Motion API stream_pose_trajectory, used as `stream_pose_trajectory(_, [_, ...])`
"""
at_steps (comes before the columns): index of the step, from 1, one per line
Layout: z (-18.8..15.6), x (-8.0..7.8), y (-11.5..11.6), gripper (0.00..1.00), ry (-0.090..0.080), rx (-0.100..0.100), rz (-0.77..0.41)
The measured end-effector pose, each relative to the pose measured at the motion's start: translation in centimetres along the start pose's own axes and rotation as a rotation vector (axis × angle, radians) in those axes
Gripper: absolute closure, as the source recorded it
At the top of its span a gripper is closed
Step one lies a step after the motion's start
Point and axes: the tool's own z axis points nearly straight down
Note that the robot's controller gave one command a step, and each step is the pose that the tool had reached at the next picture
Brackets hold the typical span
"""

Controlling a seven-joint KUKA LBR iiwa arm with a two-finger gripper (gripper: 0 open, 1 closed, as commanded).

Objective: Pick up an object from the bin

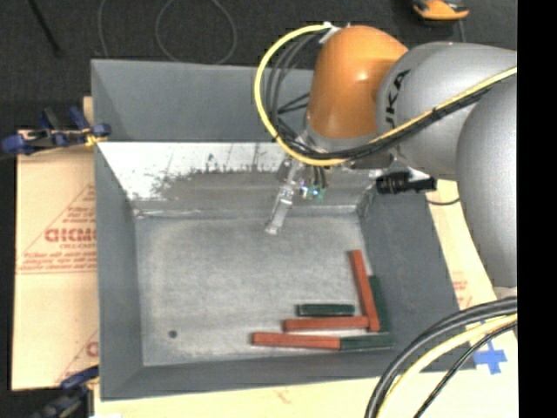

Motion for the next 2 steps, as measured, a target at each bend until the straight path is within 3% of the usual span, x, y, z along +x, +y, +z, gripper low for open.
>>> stream_pose_trajectory(1, [-2.6, 4.9, 8.7, 0.0, 0.003, -0.003, -0.128])
stream_pose_trajectory(2, [1.2, 11.7, 7.4, 0.0, 0.013, 0.005, -0.116])
